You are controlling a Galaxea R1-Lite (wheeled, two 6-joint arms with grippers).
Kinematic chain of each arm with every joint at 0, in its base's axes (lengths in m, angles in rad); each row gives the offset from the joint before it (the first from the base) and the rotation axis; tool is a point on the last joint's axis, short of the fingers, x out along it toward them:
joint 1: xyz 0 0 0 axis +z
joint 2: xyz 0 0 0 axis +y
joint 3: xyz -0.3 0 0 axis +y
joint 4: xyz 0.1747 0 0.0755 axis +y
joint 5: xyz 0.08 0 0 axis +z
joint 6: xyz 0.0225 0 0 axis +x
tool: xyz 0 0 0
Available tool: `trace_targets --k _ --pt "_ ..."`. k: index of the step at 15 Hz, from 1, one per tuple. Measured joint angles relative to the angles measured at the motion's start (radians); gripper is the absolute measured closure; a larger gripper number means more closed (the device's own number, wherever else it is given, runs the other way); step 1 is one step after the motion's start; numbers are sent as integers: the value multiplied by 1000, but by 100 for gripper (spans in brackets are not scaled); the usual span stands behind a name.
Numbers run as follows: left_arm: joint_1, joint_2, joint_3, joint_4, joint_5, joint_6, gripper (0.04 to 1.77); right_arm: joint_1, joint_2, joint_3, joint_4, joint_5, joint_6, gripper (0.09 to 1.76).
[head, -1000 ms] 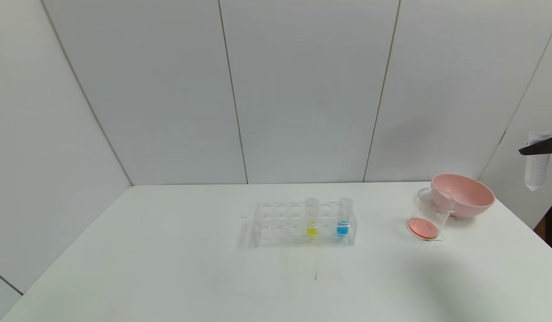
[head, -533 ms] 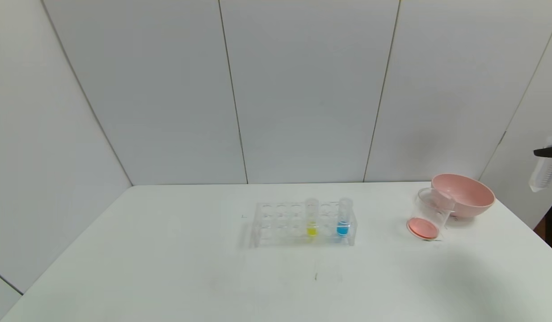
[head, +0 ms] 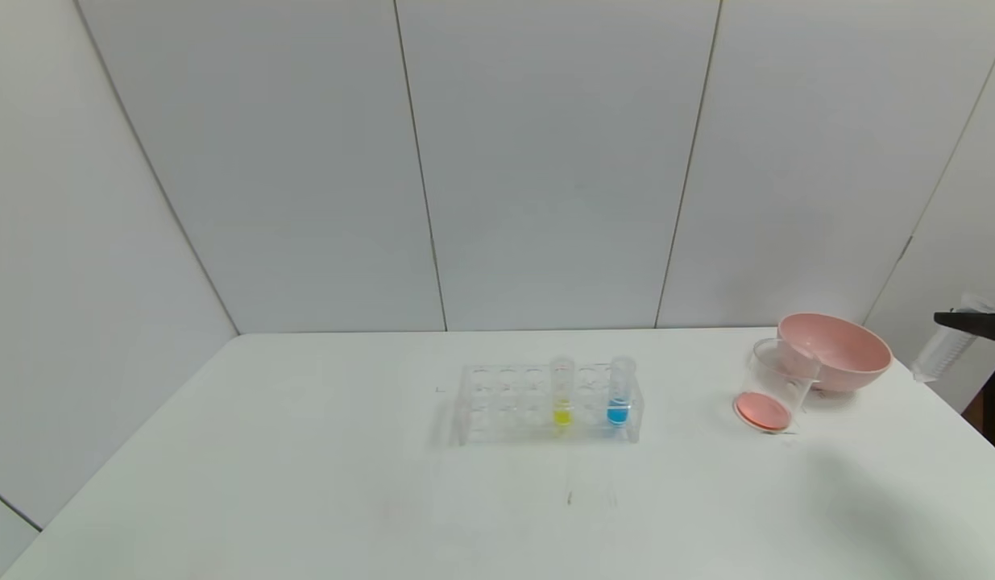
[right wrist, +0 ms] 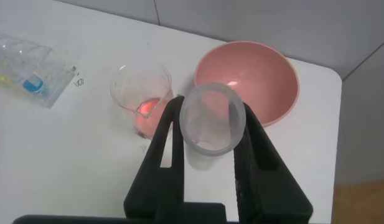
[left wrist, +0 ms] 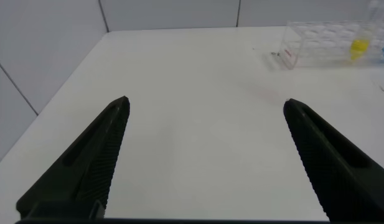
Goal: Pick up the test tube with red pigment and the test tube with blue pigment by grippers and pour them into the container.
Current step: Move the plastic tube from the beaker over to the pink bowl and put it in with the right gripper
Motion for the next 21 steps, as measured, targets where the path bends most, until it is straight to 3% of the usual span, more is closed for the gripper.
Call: trace_targets --k 8,13,16,21 --pt "0 0 0 0 0 0 5 126 186 41 -436 -27 167 133" --pt "0 0 0 0 0 0 5 202 317 -58 -470 -132 173 133" --pt "0 0 0 0 0 0 5 193 386 -162 -455 -198 174 133" --pt "0 0 0 0 0 0 5 158 464 -226 -461 -205 174 133"
